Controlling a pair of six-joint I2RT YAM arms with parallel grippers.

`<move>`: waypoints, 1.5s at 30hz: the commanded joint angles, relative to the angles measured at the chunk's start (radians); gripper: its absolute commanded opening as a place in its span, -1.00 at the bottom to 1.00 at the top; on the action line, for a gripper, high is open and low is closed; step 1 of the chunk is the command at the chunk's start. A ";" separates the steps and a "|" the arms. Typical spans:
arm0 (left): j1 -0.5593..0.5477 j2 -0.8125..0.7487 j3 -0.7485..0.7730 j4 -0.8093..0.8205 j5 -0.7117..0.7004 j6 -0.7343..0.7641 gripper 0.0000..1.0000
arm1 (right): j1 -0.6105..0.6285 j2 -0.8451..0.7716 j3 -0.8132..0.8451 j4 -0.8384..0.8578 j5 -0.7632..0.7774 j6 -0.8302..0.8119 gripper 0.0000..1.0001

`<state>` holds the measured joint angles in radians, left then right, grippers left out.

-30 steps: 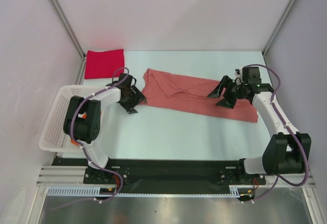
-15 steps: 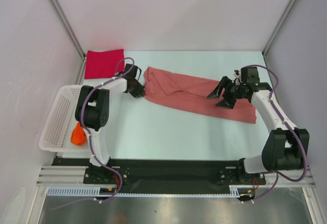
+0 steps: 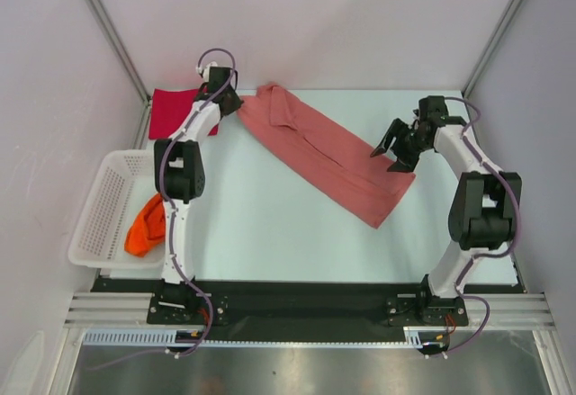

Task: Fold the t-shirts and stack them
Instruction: Fold the tshirt

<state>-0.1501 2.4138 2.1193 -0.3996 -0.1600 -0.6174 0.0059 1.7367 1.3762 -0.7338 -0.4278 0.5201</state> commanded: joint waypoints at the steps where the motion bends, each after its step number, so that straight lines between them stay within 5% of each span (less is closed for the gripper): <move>1: 0.058 0.080 0.135 0.059 0.045 0.090 -0.89 | -0.062 0.084 0.083 -0.029 0.077 -0.060 0.44; 4: 0.060 0.108 0.156 0.108 0.147 0.087 -0.68 | -0.098 0.178 0.162 -0.029 0.101 -0.118 0.48; 6: 0.054 0.107 0.154 0.116 0.180 0.088 -0.27 | -0.132 0.245 0.205 -0.036 0.110 -0.161 0.50; 9: 0.049 0.036 0.090 0.067 0.162 0.084 0.03 | -0.158 0.288 0.267 -0.064 0.132 -0.190 0.51; 14: 0.031 -0.300 -0.275 0.048 0.059 0.058 0.35 | -0.164 0.238 0.201 -0.088 0.153 -0.155 0.50; 17: 0.003 -0.508 -0.502 0.025 0.080 -0.013 0.36 | -0.162 0.186 0.143 -0.114 0.254 -0.105 0.50; 23: -0.167 -0.807 -0.938 0.019 0.151 -0.333 0.58 | -0.158 0.136 0.063 -0.116 0.308 -0.143 0.53; 27: -0.342 -0.906 -1.272 0.269 0.296 -0.751 0.51 | -0.161 0.139 0.075 -0.081 0.265 -0.189 0.55; 33: -0.665 -0.750 -1.167 0.343 0.167 -0.930 0.49 | -0.159 0.141 0.112 -0.055 0.212 -0.245 0.55; 45: -0.850 -0.398 -0.934 0.324 0.204 -1.225 0.42 | -0.162 0.199 0.175 -0.001 0.207 -0.437 0.48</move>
<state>-0.9668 1.9629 1.1484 -0.0650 0.0349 -1.7191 -0.1547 1.9232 1.4826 -0.7776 -0.2115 0.1860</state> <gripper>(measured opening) 0.710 0.746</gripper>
